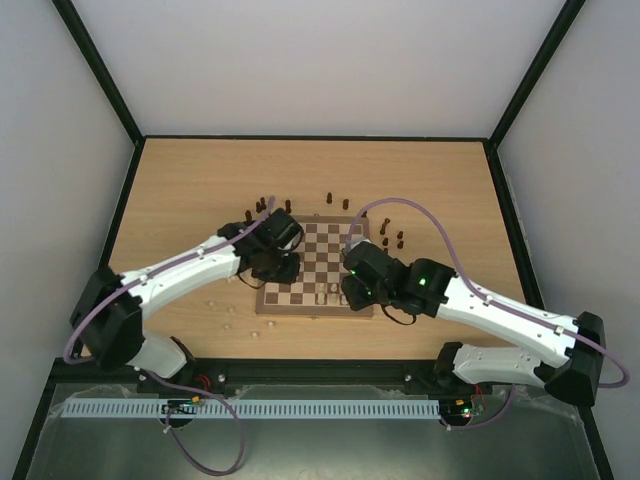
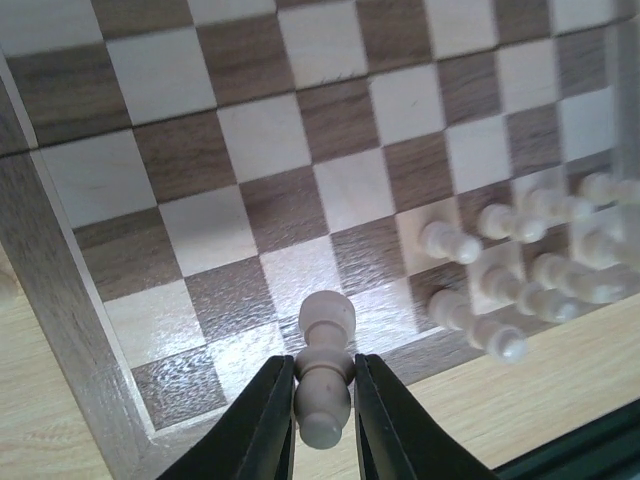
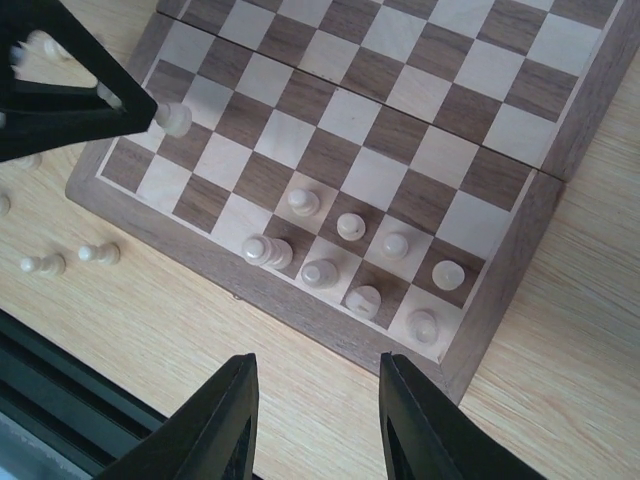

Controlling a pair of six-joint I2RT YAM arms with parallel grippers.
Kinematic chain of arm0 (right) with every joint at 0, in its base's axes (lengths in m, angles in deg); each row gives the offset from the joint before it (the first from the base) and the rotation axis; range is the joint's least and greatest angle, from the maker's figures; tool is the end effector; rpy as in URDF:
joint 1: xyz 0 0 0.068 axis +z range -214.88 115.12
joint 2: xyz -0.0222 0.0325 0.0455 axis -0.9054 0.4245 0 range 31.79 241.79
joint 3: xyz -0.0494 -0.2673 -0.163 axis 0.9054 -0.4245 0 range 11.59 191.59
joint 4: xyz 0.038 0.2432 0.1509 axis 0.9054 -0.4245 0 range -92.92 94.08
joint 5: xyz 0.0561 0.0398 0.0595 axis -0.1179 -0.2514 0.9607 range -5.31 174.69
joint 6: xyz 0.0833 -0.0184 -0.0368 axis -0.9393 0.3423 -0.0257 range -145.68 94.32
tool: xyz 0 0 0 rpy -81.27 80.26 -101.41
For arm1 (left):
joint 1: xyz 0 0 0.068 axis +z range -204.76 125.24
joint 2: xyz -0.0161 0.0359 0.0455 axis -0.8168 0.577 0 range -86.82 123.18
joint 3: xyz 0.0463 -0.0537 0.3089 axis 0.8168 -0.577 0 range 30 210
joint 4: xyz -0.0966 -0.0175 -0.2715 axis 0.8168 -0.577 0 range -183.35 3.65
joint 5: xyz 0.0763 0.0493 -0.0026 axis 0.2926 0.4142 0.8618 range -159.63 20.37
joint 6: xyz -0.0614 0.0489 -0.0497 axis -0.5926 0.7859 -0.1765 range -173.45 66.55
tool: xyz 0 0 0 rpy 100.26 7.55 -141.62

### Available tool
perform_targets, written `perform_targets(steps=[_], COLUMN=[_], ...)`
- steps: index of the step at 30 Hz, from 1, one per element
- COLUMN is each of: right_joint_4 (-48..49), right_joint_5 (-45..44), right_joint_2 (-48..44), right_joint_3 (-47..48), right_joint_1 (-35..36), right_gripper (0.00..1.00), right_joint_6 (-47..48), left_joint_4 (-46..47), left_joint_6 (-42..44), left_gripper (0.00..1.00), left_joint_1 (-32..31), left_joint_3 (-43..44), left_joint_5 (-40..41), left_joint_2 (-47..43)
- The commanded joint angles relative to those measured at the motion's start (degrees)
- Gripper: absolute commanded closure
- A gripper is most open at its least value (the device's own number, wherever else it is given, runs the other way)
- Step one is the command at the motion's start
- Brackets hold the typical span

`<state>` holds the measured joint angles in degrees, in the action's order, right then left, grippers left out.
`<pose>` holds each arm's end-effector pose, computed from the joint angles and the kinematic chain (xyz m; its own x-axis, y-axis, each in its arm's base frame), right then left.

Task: Set up the chess pieces on the board
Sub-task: Place the chess piece on the chessboard.

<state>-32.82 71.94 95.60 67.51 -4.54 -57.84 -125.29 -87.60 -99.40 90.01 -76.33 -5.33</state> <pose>0.1512 0.2285 0.3034 -0.7049 -0.1890 -0.6836 -0.4664 0.8496 0.2461 0.2269 -0.2378 0.2385 -0.9269 0.1316 -0.3515 0.2640 0.8944 -0.3611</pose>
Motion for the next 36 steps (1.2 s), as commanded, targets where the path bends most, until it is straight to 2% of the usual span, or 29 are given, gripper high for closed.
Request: perform_targets(steps=[1,10,17,21,24,27,36], right_joint_4=[-1.0,0.1,0.6,0.7,0.8,0.8,0.8], right_joint_5=[0.8,2.9,3.6,3.9,4.0,4.1,3.8], right_joint_2=[-2.9,-4.9,-5.1,-5.1,-5.1,-5.1,-5.4], right_joint_3=[-2.1,-3.1,-3.4,-3.5,-3.5,-3.6,-3.6], right_joint_1=[-0.5,-0.6,-0.6,-0.6,-0.6,-0.6,-0.6], right_gripper=[0.65,0.64,0.64,0.64,0.64,0.64,0.64], right_joint_6=[1.5,2.4,2.9,3.0,3.1,3.2,3.1], left_joint_4=[-8.4,-16.9,-18.7,-19.2,-19.1,-18.3,-12.3], left_joint_6=[1.9,4.8,4.6,3.5,2.2,1.0,-1.3], left_gripper=[0.80,0.79,0.79,0.72,0.57,0.48,0.46], left_joint_1=[-2.0,-3.1,-3.3,-3.3,-3.5,-4.3,-5.2], left_joint_3=[4.0,12.8,16.2,15.7,14.3,11.5,3.3], left_joint_5=[3.4,5.2,7.0,7.7,7.8,8.1,7.2], left_joint_2=[5.5,13.8,15.7,13.0,10.4,8.5,5.7])
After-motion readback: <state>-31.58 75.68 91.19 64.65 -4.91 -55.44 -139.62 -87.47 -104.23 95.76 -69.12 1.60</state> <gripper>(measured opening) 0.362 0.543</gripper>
